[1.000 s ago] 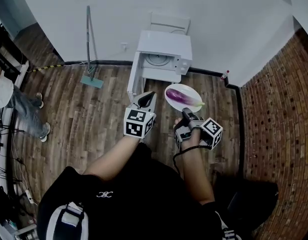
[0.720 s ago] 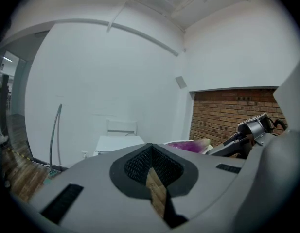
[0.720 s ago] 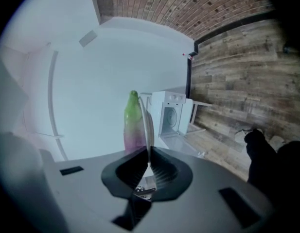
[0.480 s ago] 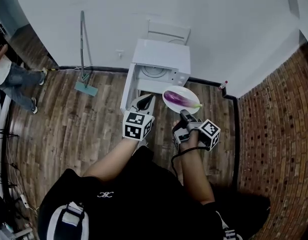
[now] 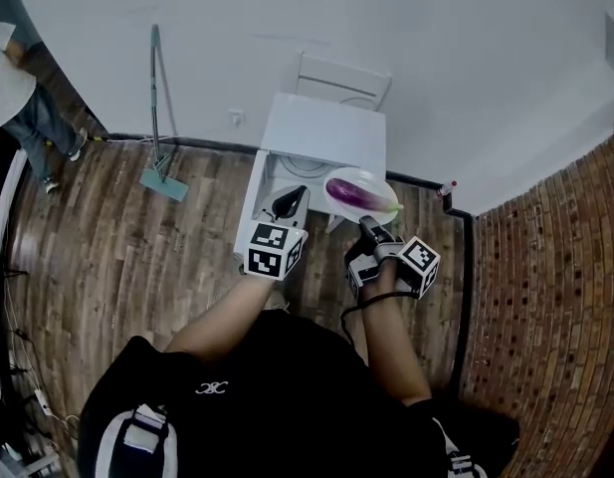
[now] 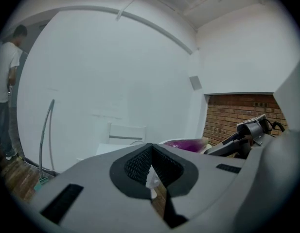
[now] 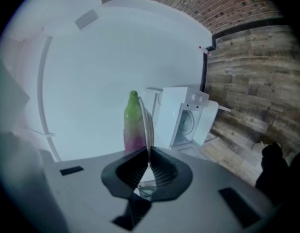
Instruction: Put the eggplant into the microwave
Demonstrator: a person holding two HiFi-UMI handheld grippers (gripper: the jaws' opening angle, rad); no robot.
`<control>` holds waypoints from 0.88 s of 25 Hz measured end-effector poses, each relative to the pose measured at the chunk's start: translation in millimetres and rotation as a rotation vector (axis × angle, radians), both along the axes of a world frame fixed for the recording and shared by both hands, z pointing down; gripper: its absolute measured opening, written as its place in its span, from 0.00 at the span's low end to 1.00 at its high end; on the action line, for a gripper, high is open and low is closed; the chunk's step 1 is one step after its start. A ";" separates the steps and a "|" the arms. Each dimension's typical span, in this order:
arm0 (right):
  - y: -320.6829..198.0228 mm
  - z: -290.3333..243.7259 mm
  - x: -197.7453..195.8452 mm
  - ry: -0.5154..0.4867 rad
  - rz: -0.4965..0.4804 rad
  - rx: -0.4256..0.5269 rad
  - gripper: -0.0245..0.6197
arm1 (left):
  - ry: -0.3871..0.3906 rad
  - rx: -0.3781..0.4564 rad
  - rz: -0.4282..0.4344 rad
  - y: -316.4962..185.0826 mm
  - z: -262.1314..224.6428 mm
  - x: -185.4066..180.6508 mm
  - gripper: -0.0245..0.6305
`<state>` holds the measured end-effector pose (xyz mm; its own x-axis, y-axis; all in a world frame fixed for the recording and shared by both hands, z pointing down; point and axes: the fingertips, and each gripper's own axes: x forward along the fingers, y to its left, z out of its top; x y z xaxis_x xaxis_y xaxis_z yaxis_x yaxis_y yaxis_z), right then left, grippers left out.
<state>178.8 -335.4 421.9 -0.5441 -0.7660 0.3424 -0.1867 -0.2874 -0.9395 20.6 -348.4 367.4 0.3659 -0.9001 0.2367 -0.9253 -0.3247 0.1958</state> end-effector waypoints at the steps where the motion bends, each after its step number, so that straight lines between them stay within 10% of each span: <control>1: -9.2 1.9 -2.2 -0.001 -0.004 -0.005 0.08 | 0.003 -0.003 -0.003 -8.1 1.7 -3.2 0.04; 22: -139.0 58.5 -22.4 -0.011 -0.265 -0.012 0.08 | 0.006 -0.083 -0.326 -54.8 39.9 -48.9 0.03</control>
